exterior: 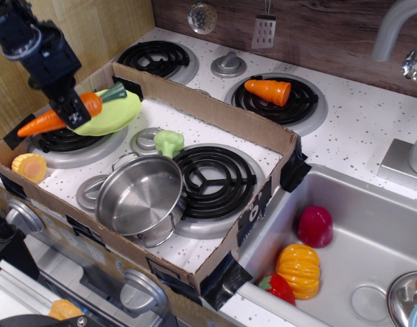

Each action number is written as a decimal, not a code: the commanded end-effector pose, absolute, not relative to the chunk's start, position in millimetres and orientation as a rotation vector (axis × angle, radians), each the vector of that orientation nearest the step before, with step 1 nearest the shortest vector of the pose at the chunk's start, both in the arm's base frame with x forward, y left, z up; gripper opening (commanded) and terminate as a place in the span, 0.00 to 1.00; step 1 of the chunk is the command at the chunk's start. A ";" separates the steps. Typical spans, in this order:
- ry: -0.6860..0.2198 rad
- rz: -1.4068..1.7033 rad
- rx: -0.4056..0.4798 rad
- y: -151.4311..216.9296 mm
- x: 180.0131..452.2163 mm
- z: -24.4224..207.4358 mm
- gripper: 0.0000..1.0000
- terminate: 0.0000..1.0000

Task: Put carrot on plate

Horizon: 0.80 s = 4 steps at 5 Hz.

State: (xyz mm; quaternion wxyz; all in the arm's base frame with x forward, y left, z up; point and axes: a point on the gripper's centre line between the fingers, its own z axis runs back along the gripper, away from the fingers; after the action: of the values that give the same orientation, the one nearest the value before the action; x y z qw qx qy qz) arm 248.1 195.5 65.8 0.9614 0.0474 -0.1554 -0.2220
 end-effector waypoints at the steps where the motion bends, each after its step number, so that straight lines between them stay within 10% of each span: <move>1: -0.384 -0.531 0.098 209.3 291.9 61.4 0.00 0.00; 3: -0.376 -0.581 0.092 211.2 312.4 60.7 0.00 0.00; 4: -0.372 -0.581 0.061 209.5 313.9 58.1 1.00 0.00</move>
State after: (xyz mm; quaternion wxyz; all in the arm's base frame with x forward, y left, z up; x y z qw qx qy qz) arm 303.9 205.2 41.9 0.9447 0.0080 -0.1691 -0.2808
